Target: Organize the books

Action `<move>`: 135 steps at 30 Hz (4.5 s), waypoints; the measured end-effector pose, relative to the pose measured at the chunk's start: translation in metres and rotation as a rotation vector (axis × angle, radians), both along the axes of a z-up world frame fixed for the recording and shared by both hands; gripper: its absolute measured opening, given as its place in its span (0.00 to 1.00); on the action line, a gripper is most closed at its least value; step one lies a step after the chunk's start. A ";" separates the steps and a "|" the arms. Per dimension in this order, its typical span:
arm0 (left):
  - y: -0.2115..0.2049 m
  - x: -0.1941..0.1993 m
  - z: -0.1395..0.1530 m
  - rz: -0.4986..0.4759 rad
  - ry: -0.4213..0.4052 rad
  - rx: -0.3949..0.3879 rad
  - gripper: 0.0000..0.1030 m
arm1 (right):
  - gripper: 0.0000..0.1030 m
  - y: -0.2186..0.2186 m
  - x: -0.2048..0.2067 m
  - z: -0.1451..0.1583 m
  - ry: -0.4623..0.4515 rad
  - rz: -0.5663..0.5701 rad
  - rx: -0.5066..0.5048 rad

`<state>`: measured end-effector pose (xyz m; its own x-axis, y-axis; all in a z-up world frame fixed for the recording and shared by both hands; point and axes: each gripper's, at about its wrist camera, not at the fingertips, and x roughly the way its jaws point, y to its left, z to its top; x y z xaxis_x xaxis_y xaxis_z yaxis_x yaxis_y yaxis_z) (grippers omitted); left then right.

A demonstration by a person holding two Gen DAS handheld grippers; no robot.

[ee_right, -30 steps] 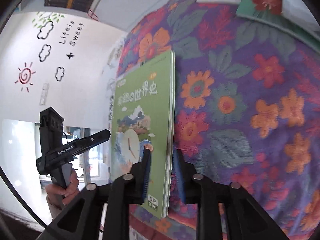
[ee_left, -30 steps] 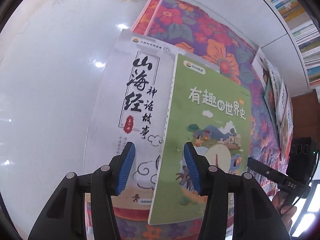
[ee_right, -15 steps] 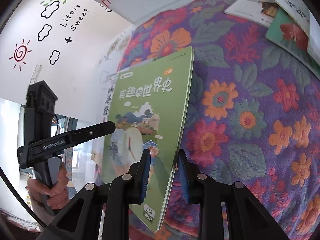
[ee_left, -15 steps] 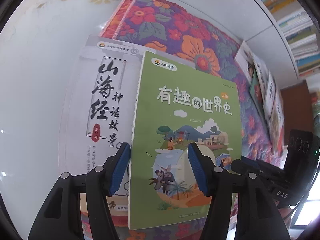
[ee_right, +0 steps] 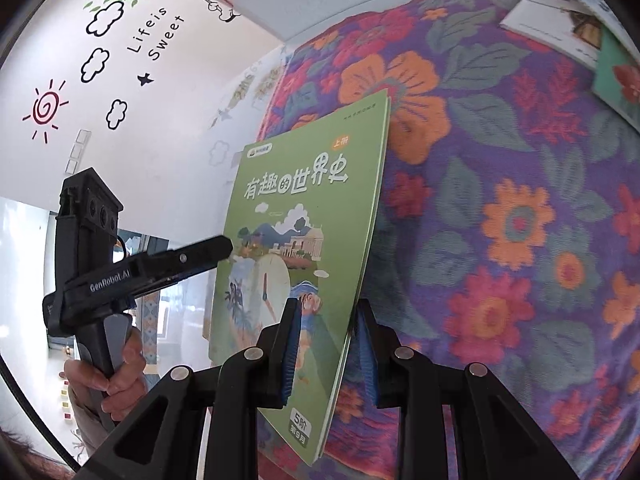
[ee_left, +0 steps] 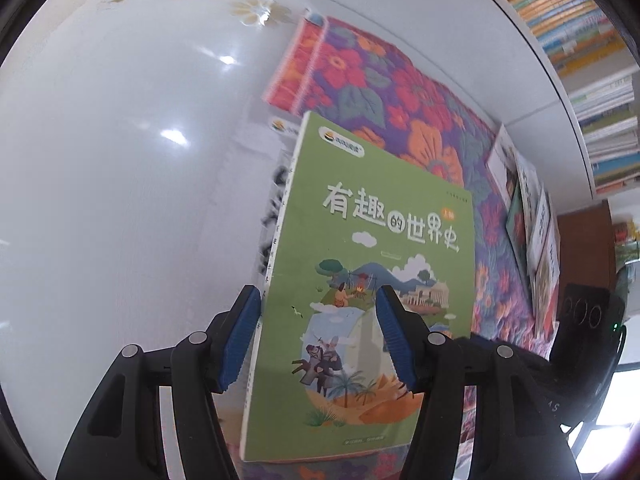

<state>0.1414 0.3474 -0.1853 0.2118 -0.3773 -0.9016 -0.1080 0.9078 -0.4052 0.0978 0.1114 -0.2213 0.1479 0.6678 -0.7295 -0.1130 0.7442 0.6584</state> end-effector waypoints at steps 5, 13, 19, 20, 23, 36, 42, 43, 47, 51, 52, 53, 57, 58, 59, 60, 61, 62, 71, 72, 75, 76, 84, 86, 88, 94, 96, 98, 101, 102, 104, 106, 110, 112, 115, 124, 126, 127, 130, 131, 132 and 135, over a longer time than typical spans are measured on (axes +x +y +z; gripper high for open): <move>0.020 0.006 -0.002 0.034 -0.001 -0.008 0.54 | 0.27 0.013 0.002 -0.003 0.001 0.015 0.004; 0.032 0.008 -0.005 0.039 0.001 -0.004 0.54 | 0.27 0.020 0.004 -0.010 0.020 0.029 0.002; 0.030 0.007 -0.006 0.026 0.004 0.013 0.54 | 0.27 0.019 0.007 -0.010 0.034 0.014 0.006; 0.028 0.007 -0.006 0.020 0.004 0.026 0.54 | 0.27 0.020 0.007 -0.010 0.033 0.014 0.004; 0.023 0.007 -0.006 0.004 0.005 0.058 0.54 | 0.26 0.022 0.008 -0.008 0.036 0.006 0.003; 0.021 0.005 -0.013 0.021 0.043 0.099 0.55 | 0.45 -0.003 0.008 -0.007 0.074 -0.060 -0.013; 0.008 0.007 -0.013 -0.006 0.052 0.169 0.55 | 0.49 0.027 0.006 -0.009 0.058 0.008 -0.054; 0.007 0.007 -0.013 -0.006 0.053 0.159 0.55 | 0.50 0.030 0.006 -0.008 0.054 0.011 -0.057; 0.003 0.008 -0.014 -0.012 0.052 0.188 0.55 | 0.51 0.033 0.006 -0.009 0.055 0.011 -0.060; 0.015 0.008 -0.017 0.023 0.066 0.139 0.55 | 0.51 0.029 0.009 -0.012 0.069 -0.003 -0.029; 0.017 0.007 -0.018 0.027 0.071 0.132 0.55 | 0.51 0.030 0.009 -0.012 0.069 -0.002 -0.036; 0.017 0.007 -0.018 0.028 0.075 0.134 0.55 | 0.51 0.033 0.009 -0.010 0.063 0.003 -0.051; 0.010 0.006 -0.015 0.021 0.073 0.179 0.55 | 0.52 0.046 0.009 -0.006 0.053 0.003 -0.116; 0.009 0.007 -0.014 0.023 0.073 0.184 0.55 | 0.53 0.048 0.009 -0.005 0.051 0.004 -0.125; 0.008 0.008 -0.015 0.026 0.076 0.183 0.55 | 0.54 0.050 0.009 -0.004 0.049 0.005 -0.127; 0.009 0.008 -0.015 0.030 0.079 0.178 0.55 | 0.53 0.050 0.010 -0.005 0.048 0.003 -0.124; 0.012 0.008 -0.014 0.040 0.085 0.176 0.55 | 0.53 0.048 0.010 -0.005 0.051 -0.005 -0.109; 0.015 0.008 -0.012 0.054 0.086 0.198 0.55 | 0.53 0.045 0.009 -0.007 0.057 -0.010 -0.094; -0.023 0.005 0.038 0.053 -0.051 0.248 0.55 | 0.53 -0.042 -0.005 0.021 -0.088 -0.137 0.086; -0.040 0.008 0.044 0.024 -0.072 0.251 0.55 | 0.53 -0.056 -0.006 0.024 -0.106 -0.161 0.089; -0.088 0.014 0.050 -0.043 -0.103 0.221 0.55 | 0.53 -0.102 -0.013 0.036 -0.163 -0.222 0.095; -0.103 0.018 0.050 -0.065 -0.107 0.211 0.55 | 0.53 -0.113 -0.016 0.040 -0.178 -0.239 0.087; -0.267 0.033 0.045 -0.275 -0.154 0.083 0.55 | 0.53 -0.247 -0.048 0.049 -0.209 -0.471 -0.078; -0.303 0.034 0.041 -0.314 -0.154 0.071 0.55 | 0.53 -0.279 -0.060 0.043 -0.195 -0.534 -0.148; -0.343 0.034 0.037 -0.357 -0.162 0.061 0.55 | 0.53 -0.310 -0.068 0.036 -0.164 -0.590 -0.199; -0.415 0.033 0.027 -0.443 -0.181 0.077 0.55 | 0.53 -0.379 -0.089 0.016 -0.079 -0.707 -0.210; -0.432 0.033 0.018 -0.462 -0.165 0.093 0.55 | 0.53 -0.391 -0.090 0.012 -0.066 -0.703 -0.210; -0.446 0.031 0.011 -0.473 -0.168 0.125 0.59 | 0.53 -0.398 -0.087 0.006 -0.050 -0.692 -0.201; -0.459 0.024 0.012 -0.504 -0.200 0.160 0.62 | 0.53 -0.408 -0.086 0.005 -0.067 -0.663 -0.174; -0.462 0.023 0.012 -0.505 -0.202 0.166 0.63 | 0.53 -0.408 -0.083 0.004 -0.073 -0.650 -0.176; -0.467 0.022 0.011 -0.507 -0.211 0.201 0.65 | 0.53 -0.407 -0.077 0.004 -0.084 -0.630 -0.174; -0.471 0.020 0.011 -0.514 -0.219 0.229 0.65 | 0.53 -0.408 -0.074 0.003 -0.090 -0.617 -0.165; -0.473 0.015 0.010 -0.538 -0.217 0.241 0.65 | 0.53 -0.402 -0.061 0.001 -0.096 -0.557 -0.175; -0.468 0.007 0.009 -0.543 -0.212 0.240 0.65 | 0.54 -0.400 -0.059 0.002 -0.100 -0.524 -0.189; -0.455 -0.009 0.008 -0.522 -0.172 0.217 0.65 | 0.54 -0.398 -0.060 0.002 -0.093 -0.485 -0.191; -0.399 -0.092 -0.013 -0.470 0.055 0.135 0.64 | 0.53 -0.362 -0.081 0.000 -0.044 -0.264 -0.147; -0.390 -0.093 -0.016 -0.464 0.070 0.113 0.62 | 0.53 -0.362 -0.087 -0.004 -0.006 -0.230 -0.106; -0.387 -0.088 -0.015 -0.456 0.071 0.094 0.62 | 0.53 -0.365 -0.089 -0.007 0.012 -0.234 -0.106; -0.385 -0.069 -0.012 -0.438 0.054 0.079 0.62 | 0.51 -0.378 -0.091 -0.016 0.045 -0.256 -0.080; -0.387 -0.064 -0.012 -0.442 0.048 0.081 0.62 | 0.50 -0.382 -0.091 -0.018 0.051 -0.268 -0.050; -0.389 -0.060 -0.013 -0.446 0.044 0.081 0.62 | 0.50 -0.385 -0.090 -0.019 0.058 -0.277 -0.031; -0.396 -0.047 -0.015 -0.461 0.034 0.066 0.61 | 0.50 -0.385 -0.086 -0.021 0.052 -0.274 -0.022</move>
<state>0.0946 -0.0487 -0.1999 0.0053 -0.3662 -0.9305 0.3000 0.8882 -0.3479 0.0118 -0.2733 -0.2424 0.2829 0.5923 -0.7544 0.1281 0.7562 0.6417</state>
